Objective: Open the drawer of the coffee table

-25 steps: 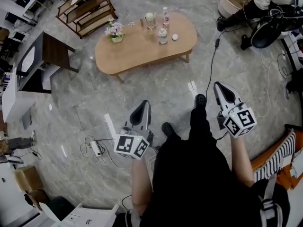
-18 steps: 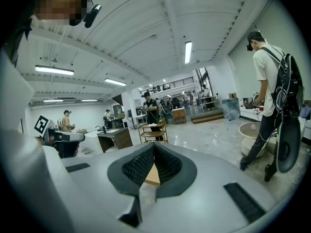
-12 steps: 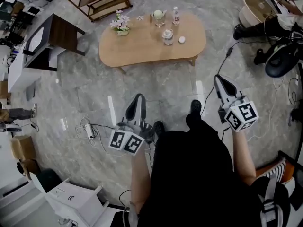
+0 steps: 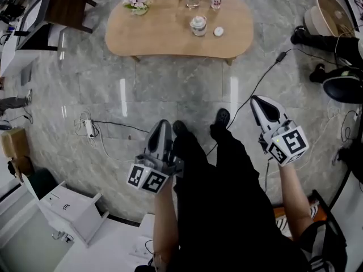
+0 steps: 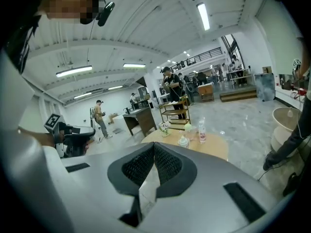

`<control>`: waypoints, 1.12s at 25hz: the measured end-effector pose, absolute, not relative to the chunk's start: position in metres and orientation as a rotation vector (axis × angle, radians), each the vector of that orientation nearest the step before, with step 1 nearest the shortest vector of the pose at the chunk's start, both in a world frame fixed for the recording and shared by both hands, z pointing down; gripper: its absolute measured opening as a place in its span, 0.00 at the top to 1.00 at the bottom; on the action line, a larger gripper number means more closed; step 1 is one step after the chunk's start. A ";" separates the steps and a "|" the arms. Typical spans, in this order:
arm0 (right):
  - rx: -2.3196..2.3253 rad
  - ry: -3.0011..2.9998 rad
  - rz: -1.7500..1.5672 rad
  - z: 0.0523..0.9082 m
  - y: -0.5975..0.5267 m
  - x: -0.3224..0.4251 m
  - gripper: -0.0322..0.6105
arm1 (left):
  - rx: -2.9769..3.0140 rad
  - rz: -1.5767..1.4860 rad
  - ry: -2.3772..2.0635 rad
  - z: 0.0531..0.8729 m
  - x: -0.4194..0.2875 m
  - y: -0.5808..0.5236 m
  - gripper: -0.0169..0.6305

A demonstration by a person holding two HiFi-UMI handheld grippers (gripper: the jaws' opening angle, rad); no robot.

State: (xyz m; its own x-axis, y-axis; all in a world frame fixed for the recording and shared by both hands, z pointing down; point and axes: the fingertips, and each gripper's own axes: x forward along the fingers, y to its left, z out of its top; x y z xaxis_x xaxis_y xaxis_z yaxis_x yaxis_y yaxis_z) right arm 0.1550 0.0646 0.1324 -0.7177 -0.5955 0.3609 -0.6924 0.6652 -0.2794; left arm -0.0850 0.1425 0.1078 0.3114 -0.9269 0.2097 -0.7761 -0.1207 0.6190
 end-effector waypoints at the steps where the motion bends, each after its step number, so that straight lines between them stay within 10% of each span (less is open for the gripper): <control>1: 1.033 -2.634 0.597 0.143 0.059 0.154 0.93 | 1.931 -0.266 -1.500 0.120 -0.082 0.138 0.95; 28: 1.090 -2.325 0.437 0.531 -0.058 0.087 0.93 | 1.834 -0.415 -1.179 0.589 -0.152 -0.027 0.95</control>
State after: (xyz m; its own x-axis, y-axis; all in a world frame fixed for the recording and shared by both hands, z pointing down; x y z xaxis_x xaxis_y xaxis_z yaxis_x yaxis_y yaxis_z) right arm 0.0867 -0.0582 0.5308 -0.5336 -0.6085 0.5873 -0.7802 0.6222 -0.0643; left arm -0.1521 -0.0266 0.5893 0.4912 -0.8531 0.1759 -0.5552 -0.1511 0.8179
